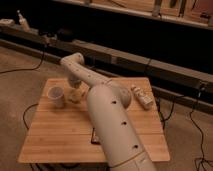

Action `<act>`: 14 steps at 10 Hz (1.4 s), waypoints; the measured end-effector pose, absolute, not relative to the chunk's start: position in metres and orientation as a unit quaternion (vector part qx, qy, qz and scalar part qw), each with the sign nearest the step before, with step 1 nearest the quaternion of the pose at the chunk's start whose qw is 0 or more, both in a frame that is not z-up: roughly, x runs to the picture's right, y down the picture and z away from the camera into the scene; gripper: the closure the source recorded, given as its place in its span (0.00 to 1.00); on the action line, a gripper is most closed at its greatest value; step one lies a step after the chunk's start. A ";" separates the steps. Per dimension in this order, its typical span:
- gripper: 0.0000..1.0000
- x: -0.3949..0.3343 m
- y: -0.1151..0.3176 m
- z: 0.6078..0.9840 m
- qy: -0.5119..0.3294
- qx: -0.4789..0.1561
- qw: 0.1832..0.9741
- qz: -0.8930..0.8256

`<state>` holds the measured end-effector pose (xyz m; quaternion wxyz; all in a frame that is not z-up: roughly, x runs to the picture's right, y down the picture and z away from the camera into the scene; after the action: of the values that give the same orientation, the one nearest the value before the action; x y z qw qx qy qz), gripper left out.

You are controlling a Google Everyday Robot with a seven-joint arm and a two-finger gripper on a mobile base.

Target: Place the white sponge in the ceramic cup

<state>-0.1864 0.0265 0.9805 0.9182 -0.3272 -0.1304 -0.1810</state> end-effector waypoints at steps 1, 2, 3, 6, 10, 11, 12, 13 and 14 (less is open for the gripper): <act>0.20 -0.185 0.029 0.984 -0.130 -0.328 0.918 -0.182; 0.23 -0.182 0.032 0.987 -0.128 -0.328 0.917 -0.185; 0.27 -0.181 0.034 0.989 -0.126 -0.329 0.917 -0.186; 0.54 -0.178 0.039 0.994 -0.125 -0.327 0.916 -0.195; 0.54 -0.177 0.021 0.981 -0.140 -0.322 0.920 -0.175; 0.54 -0.155 -0.045 0.944 -0.136 -0.295 0.937 -0.124; 0.54 -0.147 -0.066 0.928 -0.135 -0.288 0.942 -0.109; 0.54 -0.145 -0.088 0.907 -0.139 -0.280 0.945 -0.097; 0.54 -0.147 -0.103 0.886 -0.147 -0.277 0.945 -0.095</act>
<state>-0.1471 -0.1029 0.8863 0.9450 -0.2766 -0.1467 -0.0951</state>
